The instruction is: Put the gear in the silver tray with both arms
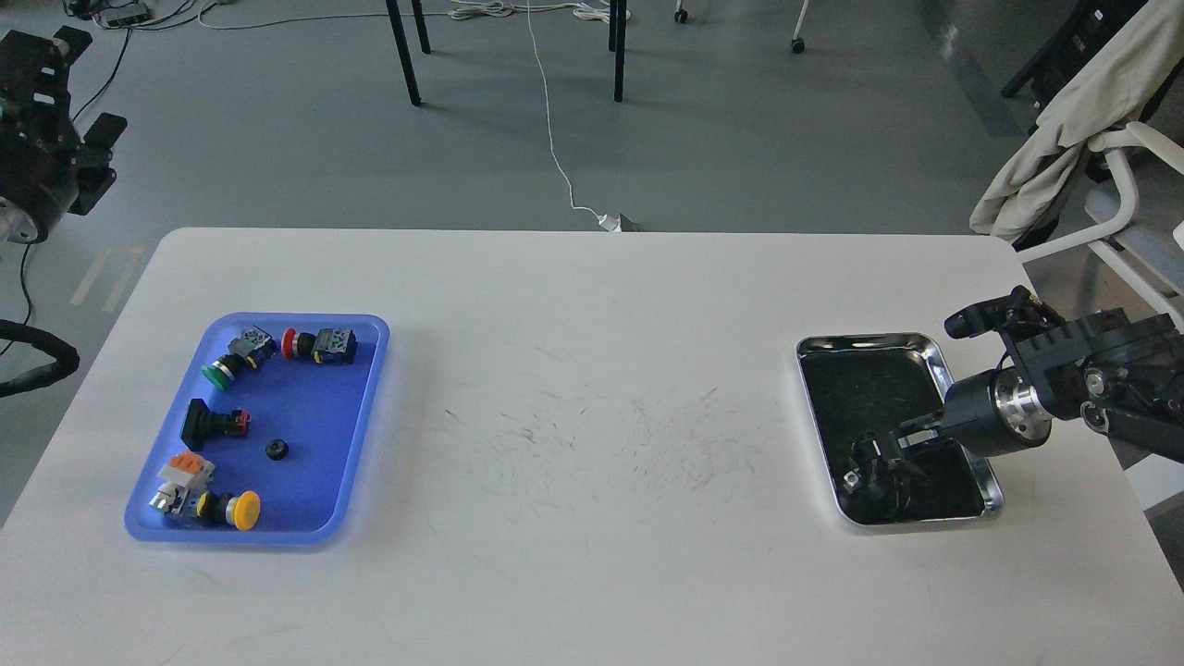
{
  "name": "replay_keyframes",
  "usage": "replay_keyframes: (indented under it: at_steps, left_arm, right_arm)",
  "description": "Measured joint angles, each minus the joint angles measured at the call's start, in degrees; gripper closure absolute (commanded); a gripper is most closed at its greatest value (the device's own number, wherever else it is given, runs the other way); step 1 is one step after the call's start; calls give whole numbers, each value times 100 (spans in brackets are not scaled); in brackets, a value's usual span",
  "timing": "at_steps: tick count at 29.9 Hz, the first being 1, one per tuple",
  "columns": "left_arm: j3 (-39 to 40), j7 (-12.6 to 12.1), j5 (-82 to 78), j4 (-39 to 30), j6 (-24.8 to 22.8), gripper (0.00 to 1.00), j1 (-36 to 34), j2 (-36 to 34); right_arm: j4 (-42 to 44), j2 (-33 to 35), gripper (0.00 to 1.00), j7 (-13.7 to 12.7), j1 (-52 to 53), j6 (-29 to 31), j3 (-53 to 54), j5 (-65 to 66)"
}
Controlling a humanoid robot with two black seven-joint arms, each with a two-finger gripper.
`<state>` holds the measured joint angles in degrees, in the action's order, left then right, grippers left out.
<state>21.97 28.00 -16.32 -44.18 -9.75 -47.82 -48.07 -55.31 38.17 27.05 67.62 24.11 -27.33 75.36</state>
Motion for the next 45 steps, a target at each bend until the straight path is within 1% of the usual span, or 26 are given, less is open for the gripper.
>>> replay_keyframes:
  at_steps: [2,5,7,9,12,13,16,20,22,24,25,27,28,33,37,40,45]
  left_arm:
    - [0,0,-1,0,0,2,0,0]
    - [1,0,-1,4,0,2,0,-1]
    - [1,0,-1,6,1,2,0,-1]
    - [1,0,-1,10,1,2,0,-1]
    - [0,0,-2,17,1,2,0,-1]
    - [-3,0,-2,20,3,2,0,-1]
    - [-7,0,-3,28,7,2,0,-1]
    - [-7,0,-3,39,9,2,-13,0]
    - [-9,0,-22,41,9,2,-17,1]
    - [-32,0,-57,40,1,2,-17,4]
    - [-47,0,-71,44,-26,2,-17,3]
    - [-69,0,-93,83,-143,2,-12,1]
    - [-78,0,-101,117,-221,2,0,-3]
    - [-88,0,-108,272,-423,2,79,-19]
    - [-89,0,-108,286,-461,2,98,-33]
    - [-92,0,-111,289,-623,2,153,-74]
    - [-58,0,-72,274,-855,2,217,-181]
  right_arm:
    - [8,5,83,5,3,2,-53,16]
    - [7,-15,77,6,10,2,-85,49]
    - [7,-21,69,5,10,3,-95,55]
    - [-4,-10,66,3,13,6,-104,55]
    - [-23,31,53,0,60,25,-112,48]
    - [-26,54,48,-4,80,27,-112,39]
    - [-44,169,44,-8,156,26,-112,2]
    - [-72,369,35,-15,335,34,-94,-36]
    - [-118,533,32,-16,500,77,-40,-82]
    - [-210,680,24,-17,615,126,30,-195]
    - [-263,778,21,-21,686,139,79,-309]
    - [-344,995,20,-34,852,150,215,-556]
    - [-383,1107,17,-46,932,152,294,-729]
    - [-479,1753,14,-67,1155,164,766,-1743]
    - [-517,2278,14,-70,1172,206,1390,-2436]
    - [-540,2651,14,-70,1127,169,1809,-2926]
    - [-518,3082,14,-69,1106,39,2143,-4465]
